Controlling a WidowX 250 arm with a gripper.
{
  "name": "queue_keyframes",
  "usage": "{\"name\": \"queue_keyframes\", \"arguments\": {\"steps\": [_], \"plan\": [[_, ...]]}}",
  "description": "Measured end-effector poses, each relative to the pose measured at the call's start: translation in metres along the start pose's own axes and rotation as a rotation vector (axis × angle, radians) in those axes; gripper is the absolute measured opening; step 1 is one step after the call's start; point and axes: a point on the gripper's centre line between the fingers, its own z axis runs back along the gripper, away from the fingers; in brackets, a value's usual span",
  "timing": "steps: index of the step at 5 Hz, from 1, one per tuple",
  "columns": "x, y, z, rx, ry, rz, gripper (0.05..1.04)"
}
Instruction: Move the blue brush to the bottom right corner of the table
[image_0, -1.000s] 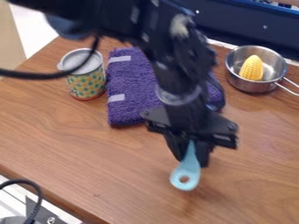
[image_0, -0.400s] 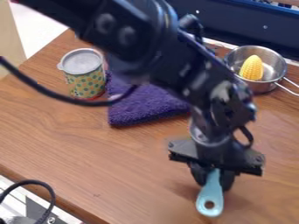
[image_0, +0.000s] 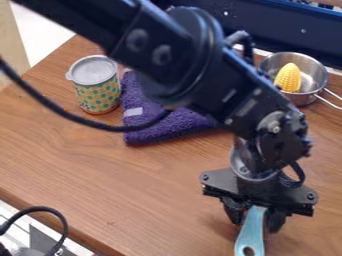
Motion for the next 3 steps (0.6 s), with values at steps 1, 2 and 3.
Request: {"name": "queue_keyframes", "arguments": {"steps": [1, 2, 3], "plan": [[0.0, 0.002, -0.002, 0.018, 0.019, 0.005, 0.926], [0.003, 0.004, 0.007, 0.011, 0.038, -0.003, 1.002], [0.018, 0.003, 0.043, -0.067, 0.023, 0.025, 0.999]]}}
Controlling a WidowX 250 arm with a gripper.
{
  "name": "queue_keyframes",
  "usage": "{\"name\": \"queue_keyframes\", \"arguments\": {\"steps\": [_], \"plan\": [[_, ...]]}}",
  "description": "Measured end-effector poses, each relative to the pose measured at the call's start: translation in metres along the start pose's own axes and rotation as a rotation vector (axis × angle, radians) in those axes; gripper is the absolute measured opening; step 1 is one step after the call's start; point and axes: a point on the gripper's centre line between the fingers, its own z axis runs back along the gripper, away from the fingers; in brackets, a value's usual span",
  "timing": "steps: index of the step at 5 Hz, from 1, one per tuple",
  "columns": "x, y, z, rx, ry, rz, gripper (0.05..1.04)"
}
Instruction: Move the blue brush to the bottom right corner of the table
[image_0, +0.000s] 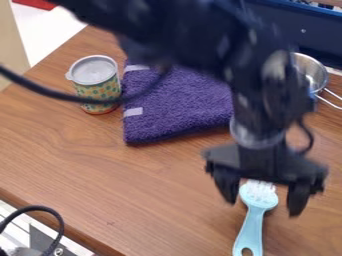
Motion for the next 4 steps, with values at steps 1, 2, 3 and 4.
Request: {"name": "queue_keyframes", "arguments": {"steps": [1, 2, 3, 4], "plan": [[0.013, 0.011, 0.018, 0.011, -0.029, 0.001, 0.999], [0.034, 0.047, 0.017, 0.121, 0.008, -0.032, 0.999], [0.063, 0.079, 0.023, 0.197, 0.085, -0.11, 0.999], [0.096, 0.097, 0.034, 0.227, 0.072, -0.201, 0.999]]}}
